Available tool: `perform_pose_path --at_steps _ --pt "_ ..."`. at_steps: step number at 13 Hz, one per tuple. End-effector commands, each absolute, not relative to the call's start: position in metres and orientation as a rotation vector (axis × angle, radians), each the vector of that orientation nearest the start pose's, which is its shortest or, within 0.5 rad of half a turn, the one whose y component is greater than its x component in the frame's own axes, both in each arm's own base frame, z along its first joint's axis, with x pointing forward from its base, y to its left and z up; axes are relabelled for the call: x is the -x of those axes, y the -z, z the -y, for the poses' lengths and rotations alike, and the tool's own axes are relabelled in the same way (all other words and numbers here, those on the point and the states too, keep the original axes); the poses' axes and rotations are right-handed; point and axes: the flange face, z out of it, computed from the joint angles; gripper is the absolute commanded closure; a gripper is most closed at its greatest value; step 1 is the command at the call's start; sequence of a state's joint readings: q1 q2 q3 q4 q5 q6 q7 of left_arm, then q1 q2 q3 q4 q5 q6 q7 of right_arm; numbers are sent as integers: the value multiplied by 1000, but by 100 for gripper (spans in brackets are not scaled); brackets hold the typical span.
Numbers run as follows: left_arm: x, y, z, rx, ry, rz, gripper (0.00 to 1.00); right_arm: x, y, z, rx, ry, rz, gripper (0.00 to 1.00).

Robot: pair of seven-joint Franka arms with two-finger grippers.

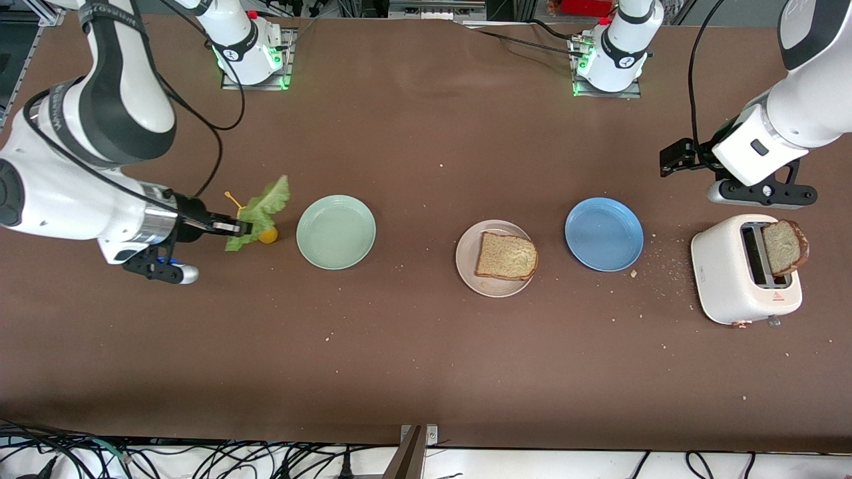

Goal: Make sandwich in beige plate with both arms
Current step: 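Carry the lettuce leaf over the bread on the beige plate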

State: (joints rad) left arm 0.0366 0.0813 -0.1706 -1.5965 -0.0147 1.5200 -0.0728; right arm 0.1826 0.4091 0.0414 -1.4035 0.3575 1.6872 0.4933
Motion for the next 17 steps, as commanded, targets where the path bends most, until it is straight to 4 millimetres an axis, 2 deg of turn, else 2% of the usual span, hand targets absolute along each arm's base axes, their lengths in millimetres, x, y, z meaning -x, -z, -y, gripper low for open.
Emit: perform_pose_path --at_steps 1,4,5,8,10,12,16,17 --pt "-561 -572 74 3125 -246 -128 0 -640 -471 -242 2685 -346 -686 100" --pt "-560 -572 75 3125 -246 -128 0 -631 -443 -332 2580 -282 -945 100" --pt "-560 -572 75 3127 -247 -128 0 -630 -431 -356 2525 -247 -1032 100" --pt "-560 -572 75 3125 -246 -128 0 -618 -389 -425 2372 -181 -1218 100" --pt "-561 -572 75 3127 -247 -128 0 -604 -349 -471 2286 -162 -1304 100" --pt "-561 -572 75 3127 -247 -128 0 -596 -316 -496 2214 -152 -1372 100" --pt "-561 -572 74 3125 -246 -126 0 -583 -270 -547 2083 -231 -1487 100" --pt "-561 -572 74 3125 -246 -126 0 -585 -259 -552 2028 -229 -1513 100"
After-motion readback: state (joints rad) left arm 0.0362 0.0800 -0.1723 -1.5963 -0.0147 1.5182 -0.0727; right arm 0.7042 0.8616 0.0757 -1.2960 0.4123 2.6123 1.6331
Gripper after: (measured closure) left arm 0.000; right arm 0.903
